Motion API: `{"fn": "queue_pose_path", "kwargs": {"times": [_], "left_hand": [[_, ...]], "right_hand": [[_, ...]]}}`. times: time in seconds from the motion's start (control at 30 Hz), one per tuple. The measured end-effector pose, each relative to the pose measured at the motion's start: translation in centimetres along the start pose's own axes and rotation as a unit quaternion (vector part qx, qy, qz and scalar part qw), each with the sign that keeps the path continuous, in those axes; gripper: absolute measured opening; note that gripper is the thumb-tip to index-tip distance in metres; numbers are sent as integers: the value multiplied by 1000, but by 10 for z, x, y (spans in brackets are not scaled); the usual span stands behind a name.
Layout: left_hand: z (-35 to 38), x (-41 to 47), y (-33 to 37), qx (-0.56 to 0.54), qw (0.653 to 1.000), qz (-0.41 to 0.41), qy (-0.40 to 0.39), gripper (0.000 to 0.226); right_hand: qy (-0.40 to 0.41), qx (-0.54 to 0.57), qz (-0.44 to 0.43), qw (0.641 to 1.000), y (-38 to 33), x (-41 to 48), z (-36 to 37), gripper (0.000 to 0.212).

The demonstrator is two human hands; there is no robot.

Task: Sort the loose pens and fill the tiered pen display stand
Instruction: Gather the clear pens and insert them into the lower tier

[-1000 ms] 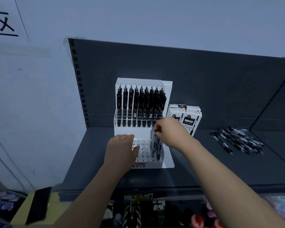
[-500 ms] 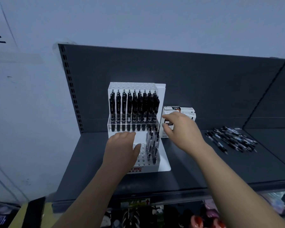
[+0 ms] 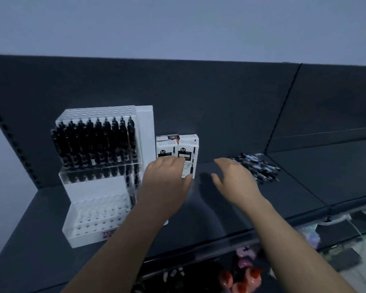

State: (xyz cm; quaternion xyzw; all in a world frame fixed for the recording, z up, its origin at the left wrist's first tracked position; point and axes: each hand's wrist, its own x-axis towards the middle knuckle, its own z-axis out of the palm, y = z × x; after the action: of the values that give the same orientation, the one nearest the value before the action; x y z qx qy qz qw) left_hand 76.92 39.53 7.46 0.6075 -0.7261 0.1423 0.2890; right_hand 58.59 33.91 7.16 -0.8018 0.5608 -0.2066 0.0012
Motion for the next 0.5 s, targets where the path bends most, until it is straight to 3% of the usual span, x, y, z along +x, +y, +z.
{"fn": "queue_pose_path", "kwargs": {"times": [0.17, 0.37, 0.5], "left_hand": [[61, 36, 57, 23, 997, -31, -74, 30], [141, 70, 107, 55, 979, -88, -175, 36], [189, 90, 124, 45, 962, -139, -231, 36]], "right_hand": [[-18, -7, 16, 1000, 94, 16, -5, 22], [-64, -12, 49, 997, 200, 45, 9, 17], [-115, 0, 46, 992, 236, 69, 31, 25]]}}
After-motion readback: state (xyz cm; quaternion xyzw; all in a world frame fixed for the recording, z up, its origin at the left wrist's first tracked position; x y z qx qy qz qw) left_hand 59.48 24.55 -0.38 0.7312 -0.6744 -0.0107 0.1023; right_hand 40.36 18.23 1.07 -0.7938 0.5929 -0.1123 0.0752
